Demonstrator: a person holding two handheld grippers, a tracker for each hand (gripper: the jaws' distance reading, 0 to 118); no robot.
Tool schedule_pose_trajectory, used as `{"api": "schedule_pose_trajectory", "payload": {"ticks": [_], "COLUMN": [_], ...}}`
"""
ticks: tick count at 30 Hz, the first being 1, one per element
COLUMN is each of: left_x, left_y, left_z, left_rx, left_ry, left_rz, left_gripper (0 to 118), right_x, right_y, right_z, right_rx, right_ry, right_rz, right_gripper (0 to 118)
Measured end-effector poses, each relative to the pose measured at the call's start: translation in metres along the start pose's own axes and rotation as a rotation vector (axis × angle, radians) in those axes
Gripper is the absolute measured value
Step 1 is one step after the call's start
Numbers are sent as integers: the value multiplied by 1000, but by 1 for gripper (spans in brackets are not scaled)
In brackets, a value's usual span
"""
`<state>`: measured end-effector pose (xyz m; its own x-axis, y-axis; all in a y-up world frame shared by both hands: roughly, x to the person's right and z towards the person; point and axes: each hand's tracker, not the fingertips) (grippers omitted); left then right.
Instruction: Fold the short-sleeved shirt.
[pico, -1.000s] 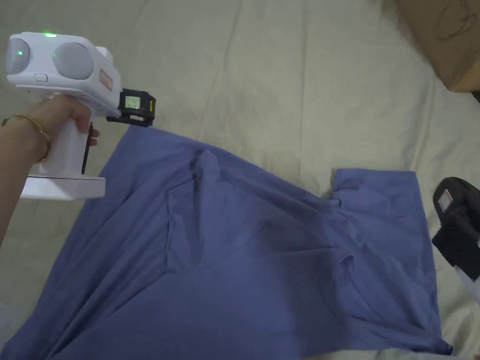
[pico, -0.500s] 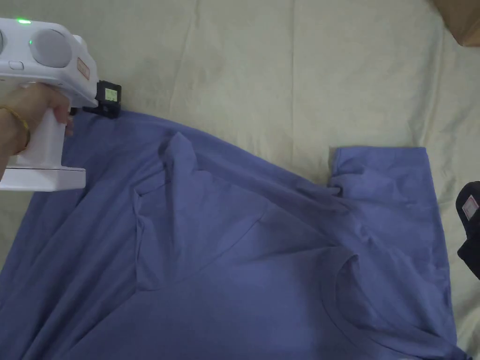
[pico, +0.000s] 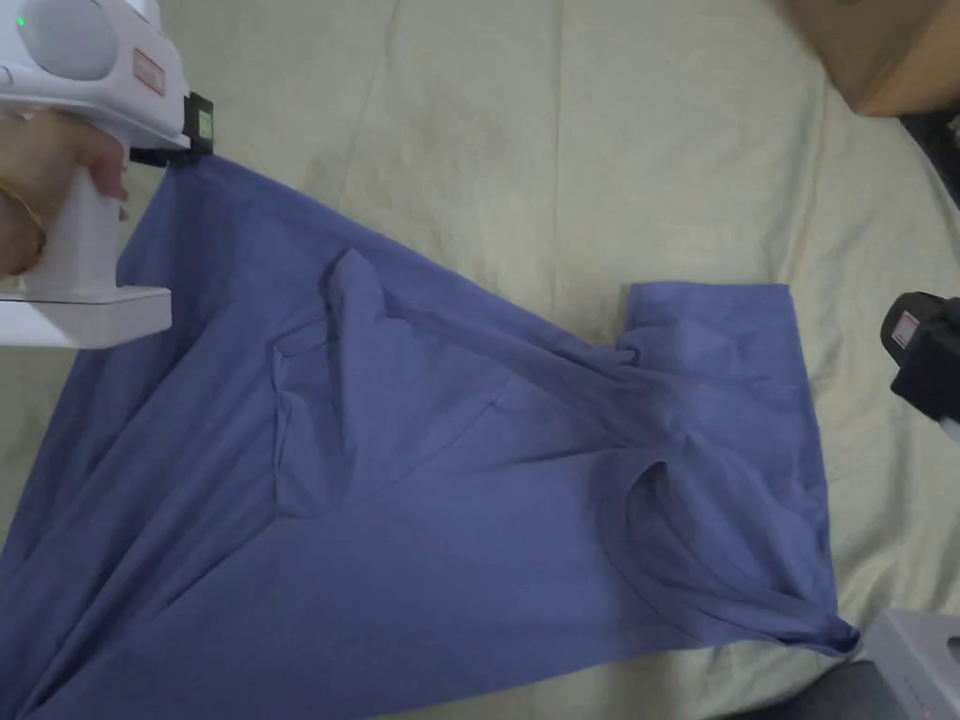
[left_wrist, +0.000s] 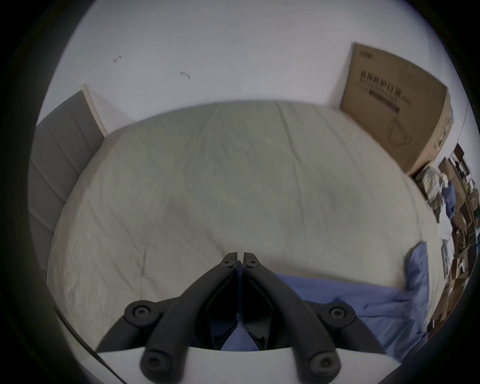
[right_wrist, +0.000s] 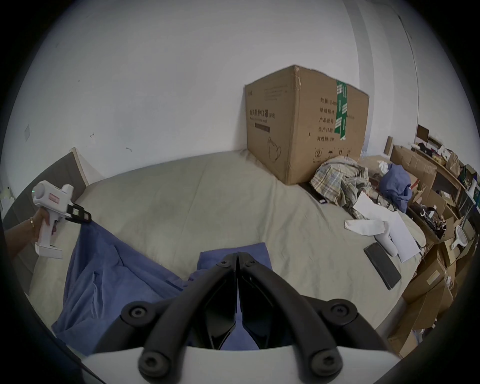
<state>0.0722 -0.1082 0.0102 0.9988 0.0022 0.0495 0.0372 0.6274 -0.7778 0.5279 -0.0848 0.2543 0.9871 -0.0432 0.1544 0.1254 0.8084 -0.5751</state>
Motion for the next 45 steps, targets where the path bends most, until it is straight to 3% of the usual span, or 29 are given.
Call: {"api": "schedule_pose_trajectory", "payload": {"ticks": [2, 3, 4, 5, 6, 9, 10, 13, 14, 17, 18, 24, 27, 29, 32, 35, 38, 41, 45], "left_x": [0, 2, 3, 4, 7, 17, 19, 27, 28, 32, 33, 24, 28, 28, 31, 20, 8, -2, -42], "left_y": [3, 4, 4, 3, 1, -6, -8, -14, -16, -20, -21, -15, -19, -19, -22, -14, -7, -8, 3], "left_z": [19, 29, 36, 43, 50, 64, 66, 70, 70, 71, 71, 49, 51, 51, 63, 73, 98, 146, 197], "left_rx": [20, 36, 49, 56, 61, 68, 67, 59, 56, 48, 45, 21, 18, 15, 22, 52, 107, 184, 307], "left_ry": [-2, 3, 7, 9, 12, 18, 21, 30, 33, 35, 37, 37, 42, 47, 50, 38, 15, 8, 45], "left_rz": [-4, -6, -14, -17, -20, -28, -31, -32, -29, -19, -17, -11, -16, -11, -4, 22, 73, 78, 85], "left_gripper": [0, 0, 0, 0, 0, 0, 0, 0, 0, 0, 0, 0, 0, 0, 0, 0, 0, 0, 0], "right_x": [1, 5, 8, 11, 5, 6, 45, 51, 60, 64, 49, 49, 49, 49, 51, 55, 57, 55, 46], "right_y": [-1, 2, 5, 7, -4, -11, 23, 0, -12, -35, -39, -62, -60, -55, -42, -18, 14, 50, 94], "right_z": [-12, -18, -27, -36, -23, -21, -43, -65, -103, -130, -101, -117, -120, -117, -107, -80, -42, 0, 56], "right_rx": [-69, -93, -159, -228, -296, -460, -509, -626, -639, -691, -690, -672, -657, -657, -633, -561, -460, -341, -166], "right_ry": [18, 27, 31, 35, 52, 24, 7, -57, -64, -77, -80, -83, -78, -74, -42, 59, 140, 206, 192], "right_rz": [-11, -18, -22, -28, -36, -53, -37, 2, -1, -56, -77, -129, -102, -131, -87, -139, -120, -76, 40], "right_gripper": [11, 34, 74, 99, 108, 108, 108, 108, 107, 99, 93, 42, 5, 4, 4, 4, 4, 4, 4]}}
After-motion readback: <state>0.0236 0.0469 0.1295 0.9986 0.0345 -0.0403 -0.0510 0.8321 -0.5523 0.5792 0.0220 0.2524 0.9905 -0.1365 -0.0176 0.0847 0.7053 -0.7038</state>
